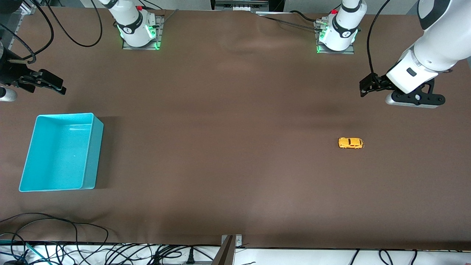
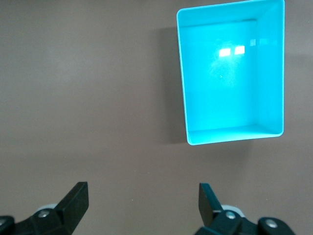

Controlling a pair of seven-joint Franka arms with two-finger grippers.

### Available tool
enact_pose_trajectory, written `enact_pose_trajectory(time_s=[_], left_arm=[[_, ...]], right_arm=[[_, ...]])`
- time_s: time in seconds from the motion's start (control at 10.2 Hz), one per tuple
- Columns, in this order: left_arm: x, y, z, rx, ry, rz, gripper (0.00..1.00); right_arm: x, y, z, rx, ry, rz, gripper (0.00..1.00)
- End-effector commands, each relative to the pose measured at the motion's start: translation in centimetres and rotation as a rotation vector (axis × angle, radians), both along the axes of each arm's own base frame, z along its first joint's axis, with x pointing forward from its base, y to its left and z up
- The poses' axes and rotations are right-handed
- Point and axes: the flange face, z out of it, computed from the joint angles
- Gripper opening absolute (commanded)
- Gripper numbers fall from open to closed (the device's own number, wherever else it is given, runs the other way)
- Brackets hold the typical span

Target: Wind up and store yellow beetle car

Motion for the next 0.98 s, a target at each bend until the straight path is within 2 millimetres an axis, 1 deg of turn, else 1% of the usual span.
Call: enact_pose_trajectory(time_s=[0.0, 0.2, 0.49, 0.69, 0.79, 0.88], left_arm=[[0.1, 0.0, 0.5, -0.013, 0.006, -0.011, 1.0], [0.1, -0.2, 0.5, -0.013, 0.006, -0.014, 1.0], [0.1, 0.0, 0.5, -0.014, 0.006, -0.024, 1.0], [0.4, 0.0, -0.1, -0.012, 0.016, -0.027, 1.0], [0.4, 0.0, -0.2, -0.008, 0.017, -0.077, 1.0], [0.5, 0.0, -0.5, -0.015, 0.022, -0.188, 1.0]], right_arm=[[-0.1, 0.0, 0.1, 0.008, 0.015, -0.005, 1.0], [0.1, 0.1, -0.2, 0.008, 0.02, -0.01, 1.0], [0.1, 0.1, -0.1, 0.008, 0.016, -0.005, 1.0], [0.2, 0.0, -0.2, 0.008, 0.013, -0.004, 1.0], [0.3, 0.0, -0.2, 0.008, 0.01, -0.006, 1.0], [0.3, 0.0, -0.1, 0.008, 0.007, -0.006, 1.0]])
